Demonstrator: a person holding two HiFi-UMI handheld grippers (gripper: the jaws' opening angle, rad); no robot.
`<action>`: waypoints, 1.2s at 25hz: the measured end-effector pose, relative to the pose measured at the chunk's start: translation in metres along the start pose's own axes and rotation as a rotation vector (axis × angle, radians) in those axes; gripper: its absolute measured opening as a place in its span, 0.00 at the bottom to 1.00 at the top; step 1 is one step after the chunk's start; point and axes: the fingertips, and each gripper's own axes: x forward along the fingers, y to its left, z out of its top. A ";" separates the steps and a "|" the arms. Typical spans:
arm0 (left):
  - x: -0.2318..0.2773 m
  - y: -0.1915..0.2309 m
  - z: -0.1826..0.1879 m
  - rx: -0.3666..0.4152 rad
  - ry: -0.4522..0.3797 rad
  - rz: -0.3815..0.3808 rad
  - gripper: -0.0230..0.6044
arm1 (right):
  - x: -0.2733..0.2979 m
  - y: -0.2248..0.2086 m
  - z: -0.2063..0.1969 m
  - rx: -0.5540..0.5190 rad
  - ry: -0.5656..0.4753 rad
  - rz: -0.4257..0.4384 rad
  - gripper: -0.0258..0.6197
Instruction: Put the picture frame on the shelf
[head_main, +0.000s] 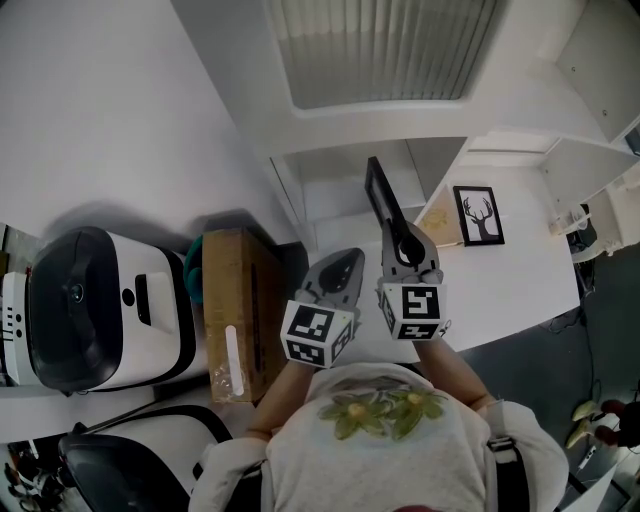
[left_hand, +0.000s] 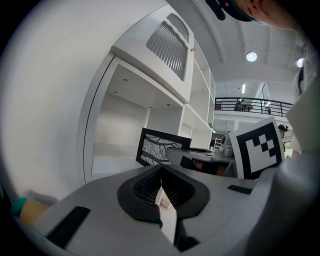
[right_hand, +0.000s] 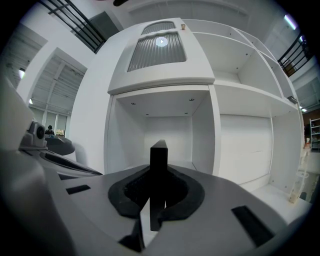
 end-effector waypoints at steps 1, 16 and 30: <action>0.001 0.000 0.000 0.000 0.001 0.000 0.08 | 0.001 -0.001 -0.001 -0.001 0.002 -0.001 0.11; 0.005 0.009 -0.004 -0.017 0.010 0.011 0.08 | 0.016 -0.004 -0.004 -0.003 0.008 0.000 0.11; 0.009 0.013 -0.005 -0.020 0.015 0.016 0.08 | 0.028 -0.005 -0.001 -0.005 -0.004 0.004 0.11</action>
